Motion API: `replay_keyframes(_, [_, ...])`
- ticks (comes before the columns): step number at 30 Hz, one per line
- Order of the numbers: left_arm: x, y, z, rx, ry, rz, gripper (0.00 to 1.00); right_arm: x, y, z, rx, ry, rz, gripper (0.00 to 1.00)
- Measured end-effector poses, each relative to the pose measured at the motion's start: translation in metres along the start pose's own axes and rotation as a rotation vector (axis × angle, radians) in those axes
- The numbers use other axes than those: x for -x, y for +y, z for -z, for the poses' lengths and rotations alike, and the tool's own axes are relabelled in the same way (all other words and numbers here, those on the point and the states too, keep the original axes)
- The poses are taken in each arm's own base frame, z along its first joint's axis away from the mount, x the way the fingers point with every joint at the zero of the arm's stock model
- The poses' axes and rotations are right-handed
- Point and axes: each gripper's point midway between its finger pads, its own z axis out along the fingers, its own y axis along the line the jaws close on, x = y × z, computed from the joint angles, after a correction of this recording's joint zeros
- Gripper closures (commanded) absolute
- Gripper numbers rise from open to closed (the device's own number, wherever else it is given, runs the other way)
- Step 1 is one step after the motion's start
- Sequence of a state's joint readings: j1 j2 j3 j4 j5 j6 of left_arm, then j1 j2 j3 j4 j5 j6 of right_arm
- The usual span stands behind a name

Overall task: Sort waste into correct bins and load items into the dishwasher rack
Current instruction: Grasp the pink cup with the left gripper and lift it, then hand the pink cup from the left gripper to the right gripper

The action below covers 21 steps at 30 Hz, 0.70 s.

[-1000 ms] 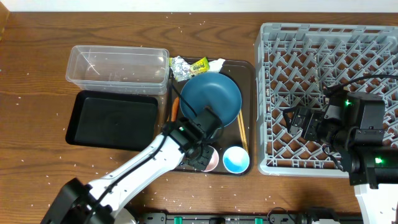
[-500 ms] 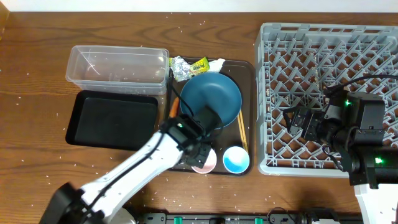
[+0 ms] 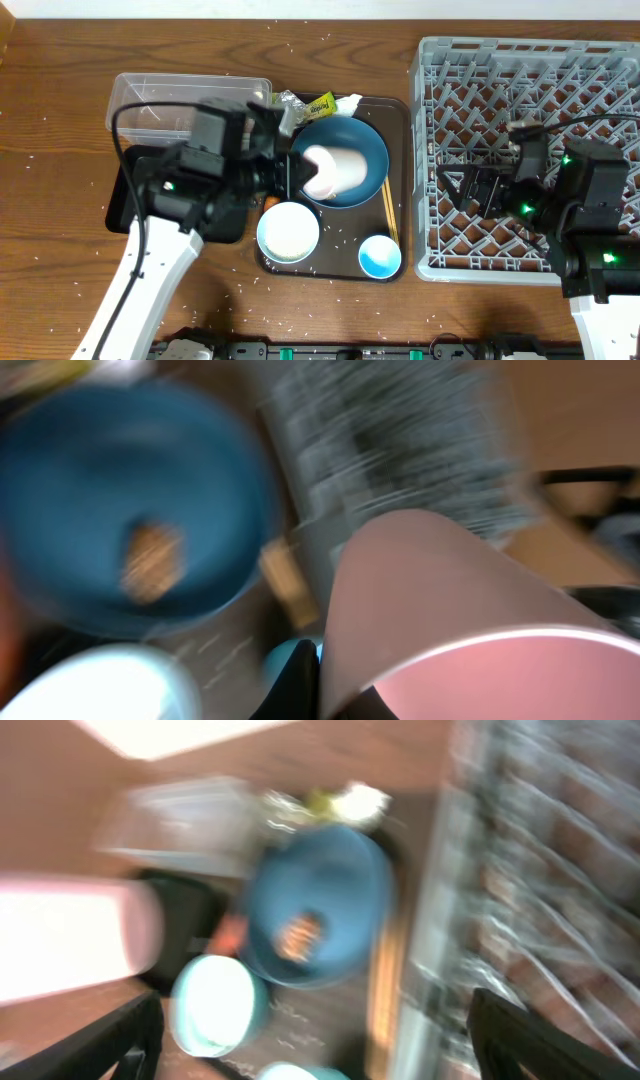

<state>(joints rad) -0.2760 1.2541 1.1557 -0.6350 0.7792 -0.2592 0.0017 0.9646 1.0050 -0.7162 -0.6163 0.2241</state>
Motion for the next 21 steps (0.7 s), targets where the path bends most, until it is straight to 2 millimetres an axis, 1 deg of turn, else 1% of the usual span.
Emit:
replay_keyframes(2, [0.010, -0.017, 0.004, -0.148, -0.007, -0.009, 0.94, 0.014, 0.030, 0.003, 0.165, -0.044, 0.074, 0.14])
replay_keyframes(4, [0.010, -0.032, 0.007, -0.270, 0.017, -0.008, 0.94, 0.023, 0.058, 0.009, 0.307, -0.076, 0.140, 0.15])
replay_keyframes(6, [0.007, -0.047, 0.009, -0.378, 0.053, -0.009, 0.94, 0.025, 0.081, 0.016, 0.422, -0.086, 0.200, 0.15])
replay_keyframes(8, [0.003, -0.061, 0.012, -0.479, 0.089, -0.018, 0.94, 0.019, 0.102, 0.021, 0.524, -0.067, 0.244, 0.15])
replay_keyframes(10, [-0.001, -0.073, 0.018, -0.558, 0.121, -0.023, 0.94, 0.012, 0.117, 0.024, 0.596, -0.042, 0.271, 0.14])
replay_keyframes(13, [-0.007, -0.085, 0.025, -0.634, 0.157, -0.024, 0.94, 0.003, 0.133, 0.026, 0.668, -0.007, 0.294, 0.15])
replay_keyframes(17, [-0.009, -0.091, 0.031, -0.684, 0.176, -0.028, 0.94, -0.008, 0.152, 0.024, 0.763, 0.038, 0.333, 0.16])
replay_keyframes(20, [-0.009, -0.094, 0.033, -0.700, 0.177, -0.039, 0.94, -0.017, 0.167, 0.020, 0.834, 0.076, 0.360, 0.26])
replay_keyframes(21, [-0.009, -0.094, 0.033, -0.704, 0.178, -0.041, 0.94, -0.020, 0.170, 0.020, 0.851, 0.086, 0.366, 0.27])
